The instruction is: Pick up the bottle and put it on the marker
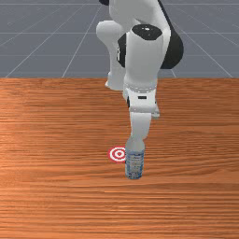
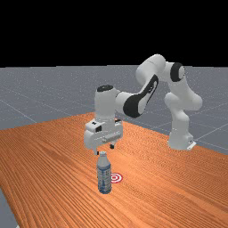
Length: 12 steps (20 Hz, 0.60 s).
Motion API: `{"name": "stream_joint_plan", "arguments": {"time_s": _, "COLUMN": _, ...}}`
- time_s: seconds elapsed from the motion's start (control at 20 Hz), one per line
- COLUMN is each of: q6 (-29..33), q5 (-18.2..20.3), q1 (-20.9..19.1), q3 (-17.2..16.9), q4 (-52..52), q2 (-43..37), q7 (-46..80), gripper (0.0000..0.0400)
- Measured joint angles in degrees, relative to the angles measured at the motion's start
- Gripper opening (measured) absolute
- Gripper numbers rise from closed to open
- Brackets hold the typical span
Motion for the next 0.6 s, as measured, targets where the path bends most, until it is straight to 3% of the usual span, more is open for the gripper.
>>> {"name": "stream_joint_plan", "arguments": {"time_s": 0.6, "q6": 1.0, "q5": 0.0, "q1": 0.0, "q3": 0.0, "q4": 0.3, "q2": 2.4, "q7": 0.0, "gripper": 0.0400}}
